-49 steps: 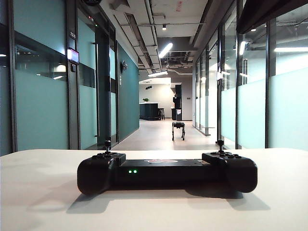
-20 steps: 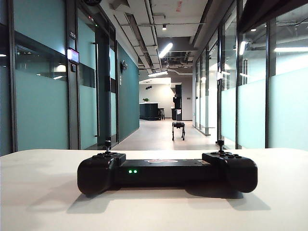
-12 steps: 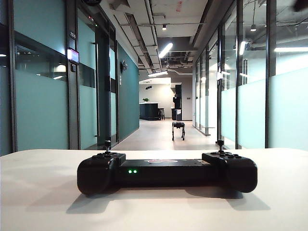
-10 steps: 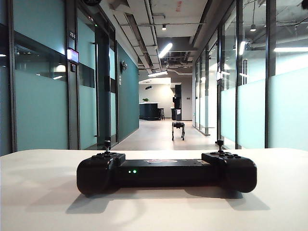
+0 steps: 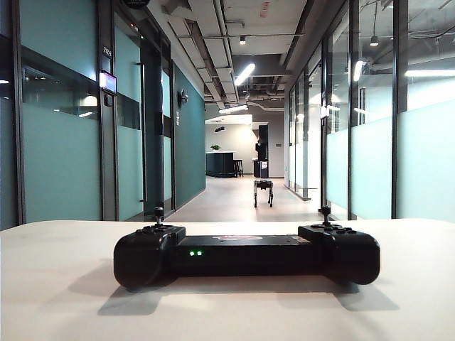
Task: Push the left joystick on the remote control sitting on the white table forward to make the robot dog walk in a straight line until it approaches the door.
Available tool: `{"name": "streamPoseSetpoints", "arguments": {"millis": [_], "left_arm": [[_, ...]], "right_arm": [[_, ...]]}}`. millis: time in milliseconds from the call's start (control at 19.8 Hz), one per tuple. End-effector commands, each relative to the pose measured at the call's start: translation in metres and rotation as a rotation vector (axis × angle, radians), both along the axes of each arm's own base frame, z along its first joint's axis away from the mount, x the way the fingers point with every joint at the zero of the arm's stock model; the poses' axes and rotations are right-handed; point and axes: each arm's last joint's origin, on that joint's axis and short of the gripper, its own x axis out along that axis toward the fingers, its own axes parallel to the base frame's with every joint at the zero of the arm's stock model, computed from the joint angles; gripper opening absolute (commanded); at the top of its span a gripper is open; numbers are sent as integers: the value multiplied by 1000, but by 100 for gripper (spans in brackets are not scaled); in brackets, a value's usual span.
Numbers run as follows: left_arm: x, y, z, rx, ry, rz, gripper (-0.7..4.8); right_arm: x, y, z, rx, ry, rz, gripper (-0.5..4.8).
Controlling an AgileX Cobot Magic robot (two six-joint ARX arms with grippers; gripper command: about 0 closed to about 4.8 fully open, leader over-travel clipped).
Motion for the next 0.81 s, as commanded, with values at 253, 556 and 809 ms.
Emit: {"name": "streamPoseSetpoints", "arguments": {"millis": [253, 556, 809], "left_arm": [[0, 0, 2, 4, -16, -1, -5], [0, 0, 2, 4, -16, -2, -5], [0, 0, 2, 4, -16, -2, -5]], "right_arm": [[-5, -9, -28, -30, -16, -44, 0], [-6, -13, -39, -25, -51, -86, -1], [-2, -15, -53, -24, -60, -108, -1]]}}
